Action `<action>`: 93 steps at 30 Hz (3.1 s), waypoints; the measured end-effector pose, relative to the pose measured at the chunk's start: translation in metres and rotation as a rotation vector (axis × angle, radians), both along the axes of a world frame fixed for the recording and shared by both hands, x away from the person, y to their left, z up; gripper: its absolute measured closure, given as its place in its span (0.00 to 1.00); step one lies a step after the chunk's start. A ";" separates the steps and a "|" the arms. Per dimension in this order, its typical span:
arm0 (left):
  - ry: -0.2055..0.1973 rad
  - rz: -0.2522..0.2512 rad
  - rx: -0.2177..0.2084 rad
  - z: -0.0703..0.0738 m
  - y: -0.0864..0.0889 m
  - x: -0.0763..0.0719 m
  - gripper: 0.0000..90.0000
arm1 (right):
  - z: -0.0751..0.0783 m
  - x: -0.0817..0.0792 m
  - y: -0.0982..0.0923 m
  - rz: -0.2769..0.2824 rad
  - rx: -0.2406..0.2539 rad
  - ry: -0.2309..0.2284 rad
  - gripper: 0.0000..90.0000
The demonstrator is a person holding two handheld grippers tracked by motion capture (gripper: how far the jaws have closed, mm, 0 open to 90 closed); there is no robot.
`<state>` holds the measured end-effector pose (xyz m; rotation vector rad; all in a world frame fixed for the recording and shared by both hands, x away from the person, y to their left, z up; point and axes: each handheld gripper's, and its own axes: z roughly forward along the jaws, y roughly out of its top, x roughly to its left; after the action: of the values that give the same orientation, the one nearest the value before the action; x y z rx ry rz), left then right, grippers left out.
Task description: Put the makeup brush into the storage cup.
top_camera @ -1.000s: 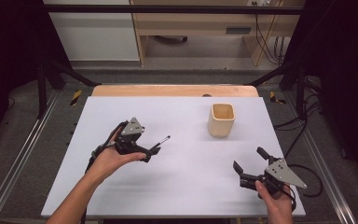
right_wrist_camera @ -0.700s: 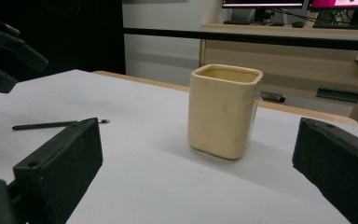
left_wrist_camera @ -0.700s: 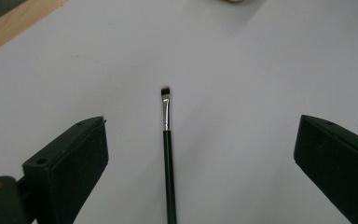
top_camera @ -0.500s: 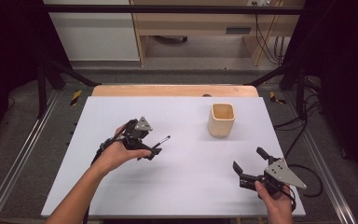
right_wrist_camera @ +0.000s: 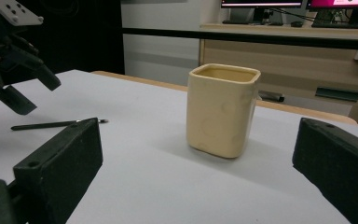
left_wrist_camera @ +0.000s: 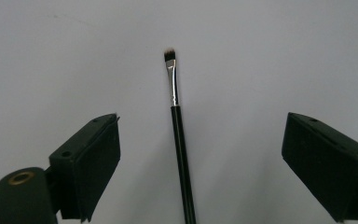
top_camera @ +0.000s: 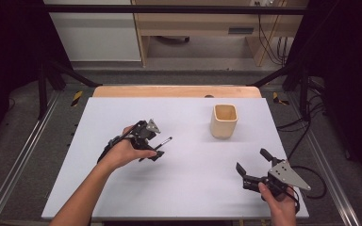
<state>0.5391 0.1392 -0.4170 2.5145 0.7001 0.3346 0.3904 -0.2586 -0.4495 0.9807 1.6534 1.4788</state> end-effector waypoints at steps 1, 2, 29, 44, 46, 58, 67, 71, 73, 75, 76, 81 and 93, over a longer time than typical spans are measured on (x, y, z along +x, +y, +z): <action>0.000 0.000 0.000 0.000 0.000 0.000 0.14 | 0.000 0.000 0.000 0.000 0.000 0.000 0.02; 0.012 0.007 0.003 -0.001 -0.001 0.002 0.14 | 0.000 0.000 0.000 0.001 -0.002 0.000 0.02; 0.115 0.037 0.128 -0.017 -0.005 0.020 0.61 | -0.001 0.000 0.001 0.003 -0.003 0.012 0.02; 0.114 0.032 0.160 -0.022 -0.011 0.022 0.78 | -0.001 0.001 0.002 0.009 -0.011 0.007 0.02; 0.119 0.025 0.157 -0.022 -0.011 0.023 0.79 | -0.001 0.001 0.002 0.010 -0.011 0.009 0.02; 0.124 0.026 0.170 -0.026 -0.012 0.025 0.81 | -0.001 0.001 0.002 0.008 -0.011 0.010 0.02; 0.131 0.020 0.173 -0.028 -0.011 0.026 0.85 | -0.002 0.001 0.002 0.008 -0.012 0.012 0.02; 0.126 0.019 0.171 -0.027 -0.012 0.026 0.88 | -0.002 0.001 0.003 0.010 -0.013 0.012 0.02; 0.126 0.019 0.172 -0.027 -0.012 0.026 0.89 | -0.002 0.001 0.003 0.009 -0.013 0.013 0.02; 0.130 0.022 0.176 -0.028 -0.012 0.026 0.89 | -0.002 0.001 0.003 0.009 -0.013 0.012 0.02; 0.131 0.020 0.177 -0.028 -0.012 0.026 0.89 | -0.002 0.001 0.002 0.010 -0.014 0.011 0.02; 0.134 0.018 0.182 -0.028 -0.012 0.026 0.89 | -0.002 0.001 0.003 0.010 -0.013 0.014 0.02; 0.145 0.008 0.187 -0.028 -0.010 0.025 0.91 | -0.002 0.001 0.003 0.010 -0.017 0.016 0.02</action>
<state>0.5640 0.1293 -0.4453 2.7354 0.7660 0.2309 0.3916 -0.2552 -0.4514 0.9788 1.6822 1.4650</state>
